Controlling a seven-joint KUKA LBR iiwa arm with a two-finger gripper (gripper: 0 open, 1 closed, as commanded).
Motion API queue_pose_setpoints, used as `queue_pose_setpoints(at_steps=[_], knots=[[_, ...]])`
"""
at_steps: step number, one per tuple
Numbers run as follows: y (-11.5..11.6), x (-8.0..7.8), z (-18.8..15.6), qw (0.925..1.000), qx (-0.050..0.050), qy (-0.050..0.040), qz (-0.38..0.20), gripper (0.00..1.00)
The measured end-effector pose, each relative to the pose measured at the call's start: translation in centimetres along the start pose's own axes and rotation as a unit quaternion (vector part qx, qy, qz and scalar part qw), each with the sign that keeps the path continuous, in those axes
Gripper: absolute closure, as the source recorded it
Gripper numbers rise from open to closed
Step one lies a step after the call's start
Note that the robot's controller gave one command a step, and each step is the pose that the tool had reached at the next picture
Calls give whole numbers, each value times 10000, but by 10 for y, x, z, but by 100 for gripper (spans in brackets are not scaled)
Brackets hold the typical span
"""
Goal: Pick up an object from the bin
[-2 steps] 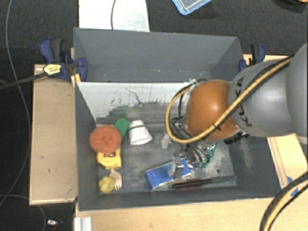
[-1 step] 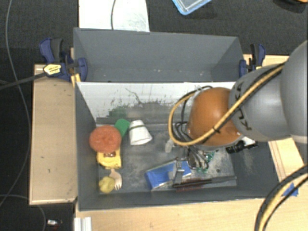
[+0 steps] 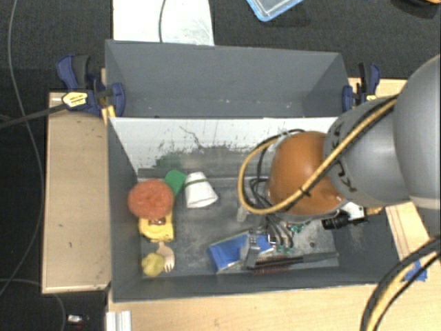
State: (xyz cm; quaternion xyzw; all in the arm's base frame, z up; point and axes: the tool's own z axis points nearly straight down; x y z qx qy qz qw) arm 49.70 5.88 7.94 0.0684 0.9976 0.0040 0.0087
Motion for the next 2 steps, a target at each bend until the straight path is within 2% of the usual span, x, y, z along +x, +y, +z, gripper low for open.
queue_pose_setpoints(at_steps=[1,2], knots=[[-5,9,3,9911,-16,-24,-1333,0],[-41,-3,5,9850,-24,-52,-1722,100]])
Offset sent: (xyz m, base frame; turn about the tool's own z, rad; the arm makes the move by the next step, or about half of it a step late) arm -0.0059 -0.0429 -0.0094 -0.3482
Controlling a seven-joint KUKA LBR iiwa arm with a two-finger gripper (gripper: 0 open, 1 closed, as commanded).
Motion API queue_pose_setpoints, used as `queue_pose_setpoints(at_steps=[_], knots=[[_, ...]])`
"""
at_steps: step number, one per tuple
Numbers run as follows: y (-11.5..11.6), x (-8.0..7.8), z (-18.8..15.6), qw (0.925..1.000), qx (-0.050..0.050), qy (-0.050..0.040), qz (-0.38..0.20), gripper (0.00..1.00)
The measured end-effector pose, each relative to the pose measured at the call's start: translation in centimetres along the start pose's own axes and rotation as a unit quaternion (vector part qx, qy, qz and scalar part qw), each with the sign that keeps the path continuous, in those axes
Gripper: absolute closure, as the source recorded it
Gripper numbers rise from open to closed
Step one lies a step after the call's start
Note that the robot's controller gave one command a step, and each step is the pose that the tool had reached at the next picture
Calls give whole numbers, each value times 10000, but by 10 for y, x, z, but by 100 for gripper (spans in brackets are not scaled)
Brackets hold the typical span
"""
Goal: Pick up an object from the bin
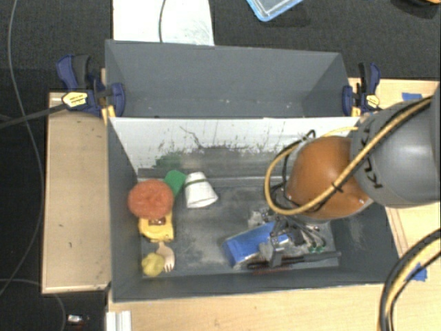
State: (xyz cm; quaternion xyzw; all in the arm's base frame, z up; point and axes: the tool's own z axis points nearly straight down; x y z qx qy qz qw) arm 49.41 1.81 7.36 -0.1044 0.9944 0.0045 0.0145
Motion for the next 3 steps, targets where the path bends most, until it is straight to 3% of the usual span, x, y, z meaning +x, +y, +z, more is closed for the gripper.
queue_pose_setpoints(at_steps=[3], knots=[[0,0,0,10000,-2,5,73,100]])
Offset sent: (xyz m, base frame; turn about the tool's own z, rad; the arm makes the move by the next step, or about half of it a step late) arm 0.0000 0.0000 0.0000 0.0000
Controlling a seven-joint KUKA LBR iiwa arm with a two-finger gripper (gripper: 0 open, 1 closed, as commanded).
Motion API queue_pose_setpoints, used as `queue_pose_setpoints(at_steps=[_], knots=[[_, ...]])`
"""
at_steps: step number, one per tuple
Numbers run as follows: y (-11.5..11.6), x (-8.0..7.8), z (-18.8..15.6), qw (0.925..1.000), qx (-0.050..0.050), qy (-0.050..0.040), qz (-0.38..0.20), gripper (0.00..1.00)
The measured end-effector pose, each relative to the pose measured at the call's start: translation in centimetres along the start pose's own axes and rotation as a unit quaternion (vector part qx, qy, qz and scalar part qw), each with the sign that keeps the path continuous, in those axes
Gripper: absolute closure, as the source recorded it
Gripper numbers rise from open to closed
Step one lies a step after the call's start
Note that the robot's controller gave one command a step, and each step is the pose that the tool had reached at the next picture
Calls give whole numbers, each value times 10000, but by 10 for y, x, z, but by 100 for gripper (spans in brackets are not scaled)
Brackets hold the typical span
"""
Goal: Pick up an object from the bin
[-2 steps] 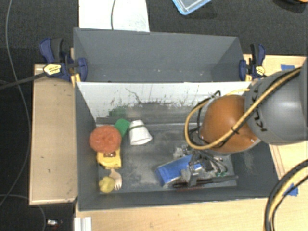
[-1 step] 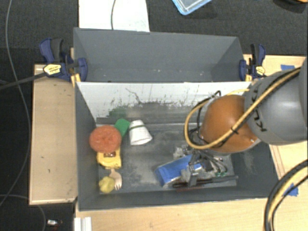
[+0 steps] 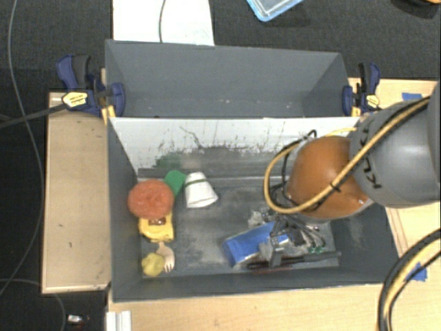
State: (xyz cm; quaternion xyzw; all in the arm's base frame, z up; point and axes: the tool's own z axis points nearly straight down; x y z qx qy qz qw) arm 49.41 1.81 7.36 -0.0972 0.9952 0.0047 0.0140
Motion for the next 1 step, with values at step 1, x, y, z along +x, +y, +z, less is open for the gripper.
queue_pose_setpoints(at_steps=[1], knots=[[0,0,0,10000,-1,0,-17,100]])
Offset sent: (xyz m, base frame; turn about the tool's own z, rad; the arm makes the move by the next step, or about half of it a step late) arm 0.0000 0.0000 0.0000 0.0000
